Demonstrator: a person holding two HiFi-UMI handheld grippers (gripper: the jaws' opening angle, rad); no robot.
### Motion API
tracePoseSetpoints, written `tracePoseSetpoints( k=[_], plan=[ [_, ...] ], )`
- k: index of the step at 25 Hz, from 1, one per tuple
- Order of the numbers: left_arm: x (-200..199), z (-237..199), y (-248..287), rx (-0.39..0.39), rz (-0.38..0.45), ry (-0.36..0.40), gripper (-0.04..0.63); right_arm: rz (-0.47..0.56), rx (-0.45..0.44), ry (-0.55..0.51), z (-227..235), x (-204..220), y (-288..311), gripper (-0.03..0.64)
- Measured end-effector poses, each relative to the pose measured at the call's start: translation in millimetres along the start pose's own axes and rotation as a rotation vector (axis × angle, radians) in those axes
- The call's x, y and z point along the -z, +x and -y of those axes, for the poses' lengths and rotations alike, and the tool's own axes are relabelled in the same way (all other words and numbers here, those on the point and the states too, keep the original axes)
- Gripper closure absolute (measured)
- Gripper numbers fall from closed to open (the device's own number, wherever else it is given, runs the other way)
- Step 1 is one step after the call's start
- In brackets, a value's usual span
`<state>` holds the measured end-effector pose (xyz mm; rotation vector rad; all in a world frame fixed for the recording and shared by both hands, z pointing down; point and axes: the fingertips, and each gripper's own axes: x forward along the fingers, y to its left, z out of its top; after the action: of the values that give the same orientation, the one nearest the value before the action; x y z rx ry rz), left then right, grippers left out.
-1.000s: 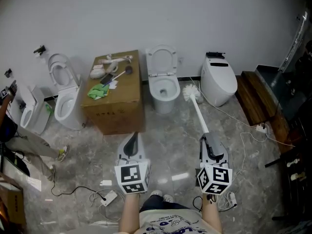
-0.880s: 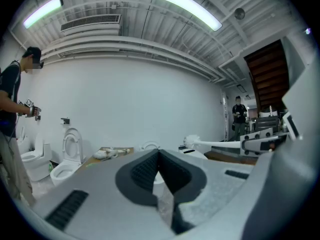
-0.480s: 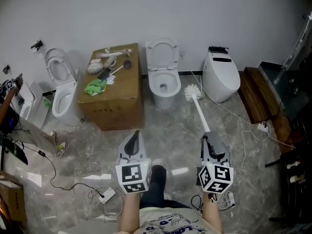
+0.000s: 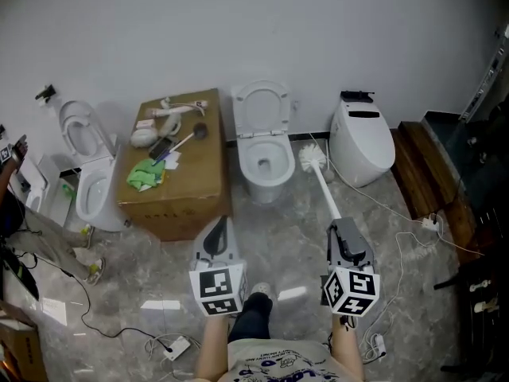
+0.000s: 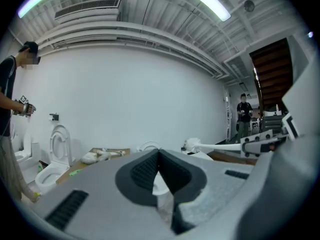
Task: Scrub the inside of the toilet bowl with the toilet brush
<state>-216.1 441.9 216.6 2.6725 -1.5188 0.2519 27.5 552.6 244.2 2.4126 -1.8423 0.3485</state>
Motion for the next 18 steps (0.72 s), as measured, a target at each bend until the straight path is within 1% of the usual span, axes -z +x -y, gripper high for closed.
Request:
tracePoseSetpoints(
  k=[4,7,16,18],
  plan=[
    [-19.5,-23.6,66.2,0.011,0.012,0.001,0.594,0.002,0.011,-0.002,-3.6,-20.4,62.0,0.456],
    [-25.2,-38.0,107.9,0.014,0.007,-0.007,0.594,-0.007,0.02,-0.002,-6.4,-28.4,102.7,0.456],
    [-13.0,-61.4,191.2,0.013,-0.055,-0.011,0.594,-0.088,0.013,0.002,-5.0,-24.4,191.2,0.456],
    [-7.7,-63.3,208.0,0.005,-0.074,-0.024,0.594,-0.108,0.007,-0.002,-1.8,-22.3,209.7,0.456]
  ],
)
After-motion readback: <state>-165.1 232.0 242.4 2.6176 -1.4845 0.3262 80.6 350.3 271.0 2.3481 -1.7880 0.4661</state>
